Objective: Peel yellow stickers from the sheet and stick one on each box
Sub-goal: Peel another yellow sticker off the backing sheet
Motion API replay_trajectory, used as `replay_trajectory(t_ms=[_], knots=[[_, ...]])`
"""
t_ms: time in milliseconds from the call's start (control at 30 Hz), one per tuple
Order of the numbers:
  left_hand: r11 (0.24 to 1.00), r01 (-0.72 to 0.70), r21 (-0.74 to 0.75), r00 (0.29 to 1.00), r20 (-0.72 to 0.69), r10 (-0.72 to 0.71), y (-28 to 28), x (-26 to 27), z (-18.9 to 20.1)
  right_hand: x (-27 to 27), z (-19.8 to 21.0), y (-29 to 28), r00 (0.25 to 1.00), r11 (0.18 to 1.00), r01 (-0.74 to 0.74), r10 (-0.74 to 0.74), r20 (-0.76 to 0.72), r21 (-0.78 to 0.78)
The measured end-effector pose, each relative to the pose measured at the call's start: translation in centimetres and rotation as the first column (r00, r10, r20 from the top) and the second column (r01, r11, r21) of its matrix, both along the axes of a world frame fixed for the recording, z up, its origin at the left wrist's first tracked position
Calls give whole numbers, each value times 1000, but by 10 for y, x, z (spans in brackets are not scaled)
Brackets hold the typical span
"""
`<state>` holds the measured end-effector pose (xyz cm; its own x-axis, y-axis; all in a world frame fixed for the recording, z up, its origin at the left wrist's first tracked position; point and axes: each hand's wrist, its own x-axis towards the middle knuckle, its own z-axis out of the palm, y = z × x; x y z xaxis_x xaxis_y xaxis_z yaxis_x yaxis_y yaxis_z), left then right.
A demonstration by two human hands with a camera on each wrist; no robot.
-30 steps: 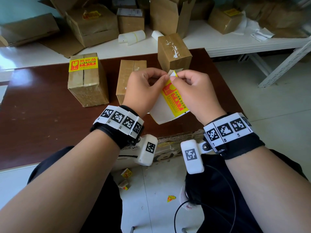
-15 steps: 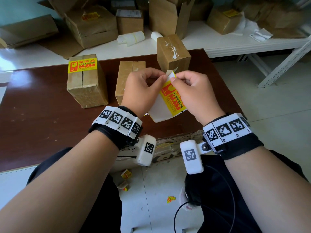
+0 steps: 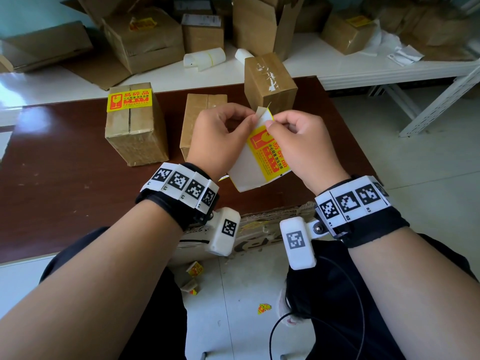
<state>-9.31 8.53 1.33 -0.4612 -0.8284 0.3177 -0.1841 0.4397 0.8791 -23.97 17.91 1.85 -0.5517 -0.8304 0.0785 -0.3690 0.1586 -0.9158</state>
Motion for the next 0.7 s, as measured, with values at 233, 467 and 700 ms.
replay_trajectory(t_ms=[233,467,700], knots=[[1000,-10,-1,1000,-25,10,-2,2,0,-1,-2,-2,1000,1000,3,-3,1,-6],[1000,-9,-8,1000,-20,9,-3,4,0,-2,-2,-2,1000,1000,0,0,-6,0],[1000,-12,-10,1000,-21,12,-3,3,0,-3,-3,-1,999,1000,7,-6,-32,25]])
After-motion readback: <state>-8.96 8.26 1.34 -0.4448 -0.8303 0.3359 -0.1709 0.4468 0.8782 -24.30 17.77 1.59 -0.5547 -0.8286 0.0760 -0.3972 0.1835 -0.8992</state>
